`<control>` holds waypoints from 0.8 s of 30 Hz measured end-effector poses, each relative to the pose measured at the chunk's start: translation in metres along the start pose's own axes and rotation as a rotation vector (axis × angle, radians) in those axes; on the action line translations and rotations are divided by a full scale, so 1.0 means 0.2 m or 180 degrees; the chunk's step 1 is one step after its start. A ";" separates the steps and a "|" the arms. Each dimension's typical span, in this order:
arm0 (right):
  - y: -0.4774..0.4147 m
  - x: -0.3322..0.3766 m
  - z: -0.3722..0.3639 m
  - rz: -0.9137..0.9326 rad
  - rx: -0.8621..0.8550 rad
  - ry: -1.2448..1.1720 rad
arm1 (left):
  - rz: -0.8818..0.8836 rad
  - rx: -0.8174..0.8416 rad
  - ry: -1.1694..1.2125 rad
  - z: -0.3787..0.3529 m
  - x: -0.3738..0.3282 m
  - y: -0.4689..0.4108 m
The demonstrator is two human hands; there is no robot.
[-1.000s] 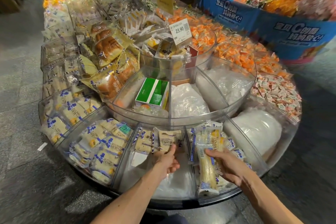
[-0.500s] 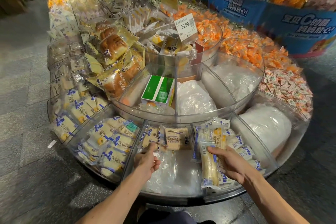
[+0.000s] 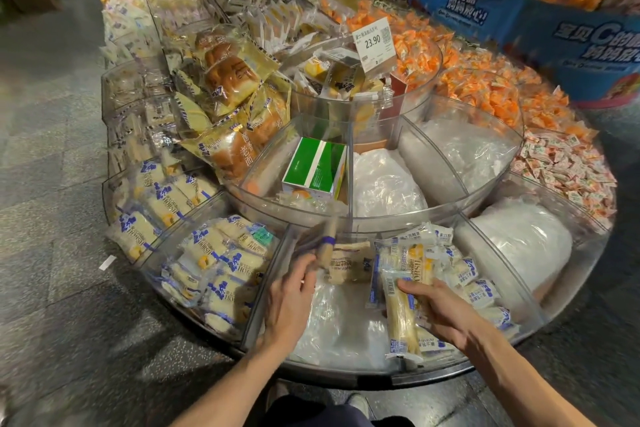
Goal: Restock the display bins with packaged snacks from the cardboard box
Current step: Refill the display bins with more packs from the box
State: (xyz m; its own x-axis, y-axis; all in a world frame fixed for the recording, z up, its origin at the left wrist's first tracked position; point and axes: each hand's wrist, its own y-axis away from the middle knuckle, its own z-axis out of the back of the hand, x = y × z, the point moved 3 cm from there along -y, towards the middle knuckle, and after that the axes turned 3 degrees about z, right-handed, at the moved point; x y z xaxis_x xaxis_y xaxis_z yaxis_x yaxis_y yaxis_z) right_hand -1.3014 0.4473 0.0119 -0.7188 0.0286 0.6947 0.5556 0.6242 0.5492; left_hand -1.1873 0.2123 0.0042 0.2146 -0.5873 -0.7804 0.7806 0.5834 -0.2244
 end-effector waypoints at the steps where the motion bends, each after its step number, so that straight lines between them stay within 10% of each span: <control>1: -0.01 -0.01 -0.01 0.0035 -0.0040 -0.0059 | -0.0423 0.0041 -0.0296 0.01 0.00 0.02; 5: -0.03 -0.01 -0.07 0.0066 -0.0022 -0.0145 | -0.1244 0.0280 -0.0935 0.01 0.03 0.07; 12: -0.05 -0.03 -0.03 -0.0114 -0.0128 0.0381 | -0.1114 0.0091 -0.1161 0.02 0.10 0.07; 24: 0.07 0.09 -0.20 -0.0010 -0.0474 0.0249 | 0.3470 0.0550 0.2359 -0.04 0.13 -0.09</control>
State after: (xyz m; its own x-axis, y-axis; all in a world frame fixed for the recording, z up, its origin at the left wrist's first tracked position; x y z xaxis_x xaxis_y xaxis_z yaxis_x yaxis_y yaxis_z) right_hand -1.2902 0.4253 0.0493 -0.6890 -0.0377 0.7237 0.6134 0.5015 0.6101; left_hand -1.2000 0.1906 -0.0164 0.4484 0.6069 -0.6562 0.4904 0.4467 0.7483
